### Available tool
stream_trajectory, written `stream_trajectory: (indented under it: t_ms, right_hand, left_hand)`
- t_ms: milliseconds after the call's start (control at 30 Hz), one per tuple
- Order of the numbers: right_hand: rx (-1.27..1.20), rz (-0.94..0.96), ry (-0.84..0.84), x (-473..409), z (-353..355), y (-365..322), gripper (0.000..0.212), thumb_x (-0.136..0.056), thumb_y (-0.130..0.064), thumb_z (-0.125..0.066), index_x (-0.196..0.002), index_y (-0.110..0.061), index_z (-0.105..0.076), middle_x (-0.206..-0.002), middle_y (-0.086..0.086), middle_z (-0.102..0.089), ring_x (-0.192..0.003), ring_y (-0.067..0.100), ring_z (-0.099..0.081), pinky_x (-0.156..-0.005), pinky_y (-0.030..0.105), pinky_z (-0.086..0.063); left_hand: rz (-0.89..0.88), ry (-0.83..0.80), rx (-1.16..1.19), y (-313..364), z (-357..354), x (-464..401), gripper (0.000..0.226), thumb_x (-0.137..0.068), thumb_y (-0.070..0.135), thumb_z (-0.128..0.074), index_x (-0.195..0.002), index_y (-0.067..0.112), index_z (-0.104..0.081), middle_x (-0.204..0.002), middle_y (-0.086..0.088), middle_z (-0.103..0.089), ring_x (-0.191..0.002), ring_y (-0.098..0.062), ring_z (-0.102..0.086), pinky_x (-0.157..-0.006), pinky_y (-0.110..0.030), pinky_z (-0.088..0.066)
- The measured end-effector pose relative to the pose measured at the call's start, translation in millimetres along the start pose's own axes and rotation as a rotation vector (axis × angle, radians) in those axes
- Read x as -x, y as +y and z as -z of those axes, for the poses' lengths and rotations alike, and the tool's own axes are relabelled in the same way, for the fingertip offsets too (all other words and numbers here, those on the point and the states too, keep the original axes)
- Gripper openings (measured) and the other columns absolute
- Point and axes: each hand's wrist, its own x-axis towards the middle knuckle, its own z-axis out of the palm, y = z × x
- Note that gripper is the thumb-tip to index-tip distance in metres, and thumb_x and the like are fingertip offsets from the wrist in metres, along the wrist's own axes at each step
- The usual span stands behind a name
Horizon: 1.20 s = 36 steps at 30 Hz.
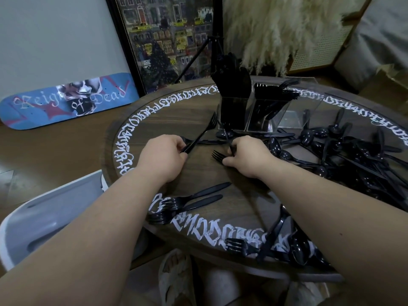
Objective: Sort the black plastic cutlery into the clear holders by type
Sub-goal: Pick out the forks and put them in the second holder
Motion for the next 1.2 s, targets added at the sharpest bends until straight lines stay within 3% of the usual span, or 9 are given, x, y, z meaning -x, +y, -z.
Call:
stream_trajectory:
  t_ms: [167, 300, 433, 500, 667, 867, 933, 1033, 1200]
  right_hand:
    - [0.050, -0.010, -0.100, 3, 9, 0, 0.025, -0.085, -0.030, -0.069, -0.095, -0.008, -0.061, -0.090, 0.006, -0.061, -0.094, 0.030, -0.061, -0.069, 0.030, -0.049]
    - [-0.015, 0.008, -0.037, 7, 15, 4, 0.033, -0.088, -0.030, -0.065, -0.116, -0.012, -0.063, -0.101, 0.008, -0.063, -0.104, 0.029, -0.058, -0.082, 0.031, -0.047]
    - [-0.118, 0.053, 0.080, 20, 31, 8, 0.006, -0.090, -0.031, -0.062, -0.089, -0.026, -0.059, -0.078, -0.003, -0.060, -0.082, 0.022, -0.057, -0.068, 0.027, -0.039]
    - [-0.168, 0.081, 0.130, 30, 41, 9, 0.014, -0.092, -0.030, -0.058, -0.080, -0.024, -0.057, -0.072, -0.007, -0.063, -0.071, 0.017, -0.056, -0.065, 0.029, -0.041]
    - [-0.341, 0.057, 0.218, 53, 60, 23, 0.013, -0.097, -0.028, -0.050, -0.089, -0.024, -0.058, -0.079, -0.007, -0.070, -0.062, 0.007, -0.056, -0.063, 0.028, -0.043]
    - [-0.644, -0.115, 0.311, 61, 49, 54, 0.026, -0.099, -0.030, -0.044, -0.084, -0.010, -0.050, -0.069, 0.004, -0.051, -0.064, 0.025, -0.050, -0.068, 0.047, -0.046]
    - [-0.726, -0.142, 0.331, 63, 50, 61, 0.034, -0.096, -0.041, -0.048, -0.074, -0.015, -0.046, -0.064, -0.001, -0.044, -0.059, 0.018, -0.041, -0.061, 0.038, -0.038]
    - [-0.744, -0.165, 0.356, 66, 53, 69, 0.044, -0.086, -0.055, -0.058, -0.071, -0.014, -0.053, -0.063, -0.002, -0.048, -0.061, 0.018, -0.047, -0.061, 0.031, -0.038]
    - [-0.753, -0.245, 0.395, 64, 52, 82, 0.029, -0.084, -0.034, -0.063, -0.076, -0.010, -0.050, -0.062, 0.004, -0.046, -0.058, 0.021, -0.044, -0.059, 0.031, -0.038]
  left_hand:
    - [0.010, -0.017, -0.010, 2, 1, 1, 0.014, -0.089, 0.029, -0.064, -0.101, 0.022, -0.069, -0.099, 0.000, -0.068, -0.097, -0.023, -0.060, -0.081, -0.028, -0.045]
    - [0.014, -0.014, 0.007, 4, 2, 2, 0.016, -0.087, 0.029, -0.066, -0.101, 0.022, -0.070, -0.097, 0.000, -0.067, -0.097, -0.023, -0.060, -0.084, -0.029, -0.046]
    - [-0.026, -0.004, 0.062, 10, 4, 6, 0.005, -0.086, 0.028, -0.067, -0.089, 0.025, -0.067, -0.079, 0.008, -0.061, -0.088, -0.019, -0.059, -0.078, -0.027, -0.044]
    - [-0.061, -0.017, 0.097, 16, 5, 11, 0.003, -0.086, 0.027, -0.068, -0.087, 0.026, -0.066, -0.076, 0.011, -0.059, -0.084, -0.017, -0.058, -0.074, -0.025, -0.041]
    - [-0.181, -0.016, 0.151, 37, 5, 19, 0.006, -0.086, 0.027, -0.068, -0.084, 0.032, -0.065, -0.079, 0.012, -0.063, -0.083, -0.012, -0.058, -0.075, -0.026, -0.043]
    - [-0.303, -0.020, 0.069, 67, -5, 25, 0.013, -0.088, 0.030, -0.065, -0.100, 0.029, -0.070, -0.091, 0.011, -0.067, -0.091, -0.012, -0.061, -0.084, -0.028, -0.048]
    - [-0.337, -0.034, 0.047, 77, -10, 27, 0.013, -0.088, 0.030, -0.065, -0.100, 0.029, -0.070, -0.092, 0.010, -0.069, -0.092, -0.013, -0.062, -0.086, -0.031, -0.049]
    - [-0.403, -0.047, 0.013, 91, -18, 29, 0.013, -0.087, 0.030, -0.065, -0.099, 0.029, -0.070, -0.090, 0.009, -0.070, -0.091, -0.015, -0.063, -0.085, -0.033, -0.050]
    - [-0.505, -0.109, 0.033, 107, -26, 31, 0.018, -0.090, 0.032, -0.062, -0.105, 0.026, -0.072, -0.096, 0.007, -0.071, -0.093, -0.014, -0.063, -0.086, -0.031, -0.047]
